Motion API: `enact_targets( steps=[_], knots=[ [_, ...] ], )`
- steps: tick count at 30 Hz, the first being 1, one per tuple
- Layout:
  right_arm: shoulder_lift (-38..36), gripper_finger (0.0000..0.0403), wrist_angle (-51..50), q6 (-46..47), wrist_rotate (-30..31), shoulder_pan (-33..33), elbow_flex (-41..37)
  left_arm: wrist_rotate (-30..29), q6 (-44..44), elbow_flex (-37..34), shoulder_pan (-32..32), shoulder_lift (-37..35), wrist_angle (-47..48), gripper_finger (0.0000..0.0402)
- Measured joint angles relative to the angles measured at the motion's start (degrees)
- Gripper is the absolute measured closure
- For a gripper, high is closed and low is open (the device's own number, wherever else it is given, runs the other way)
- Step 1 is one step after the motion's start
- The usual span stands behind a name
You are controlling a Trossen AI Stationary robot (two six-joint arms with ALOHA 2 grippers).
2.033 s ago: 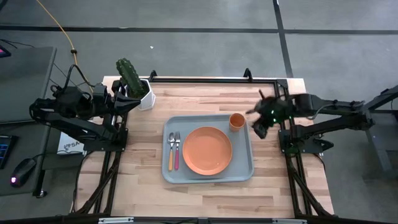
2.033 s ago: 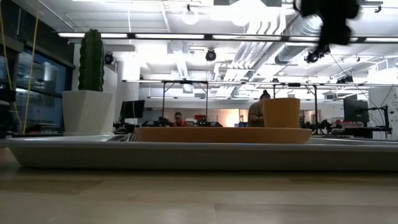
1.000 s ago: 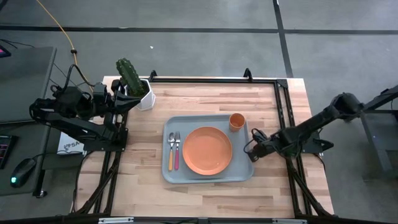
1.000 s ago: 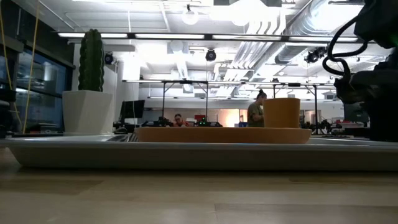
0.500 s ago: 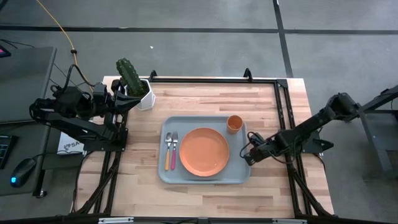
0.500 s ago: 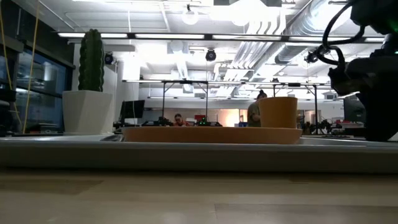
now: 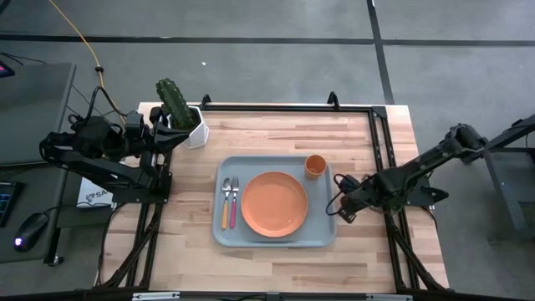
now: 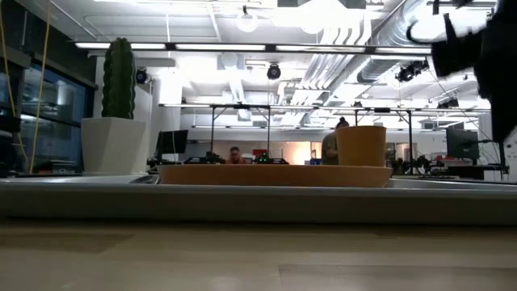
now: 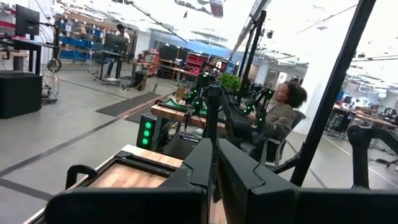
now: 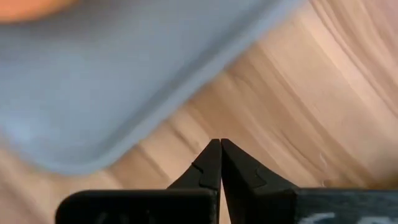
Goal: Pick and place plate/cup/fork/spoon on tray
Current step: Return to Home Position
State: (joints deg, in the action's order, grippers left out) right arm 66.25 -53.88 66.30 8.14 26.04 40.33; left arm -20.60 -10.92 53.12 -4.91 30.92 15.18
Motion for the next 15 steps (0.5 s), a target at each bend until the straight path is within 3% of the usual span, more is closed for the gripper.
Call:
enact_targets(
  steps=[5, 11, 15],
  knots=[
    [-4.8, 0.0403, 3.9, -8.3, 1.7, 0.0, 4.2, 0.3, 0.0, 0.0, 0.0, 0.0, 0.0, 0.039],
    [-10.1, 0.0403, 19.4, -20.6, 9.1, -1.3, 6.8, 0.4, 0.1, 0.0, 0.0, 0.0, 0.0, 0.039],
    [-12.8, 0.0403, 30.9, -29.0, 10.3, -4.1, 7.6, 0.4, 0.1, 0.0, 0.0, 0.0, 0.0, 0.039]
  ],
)
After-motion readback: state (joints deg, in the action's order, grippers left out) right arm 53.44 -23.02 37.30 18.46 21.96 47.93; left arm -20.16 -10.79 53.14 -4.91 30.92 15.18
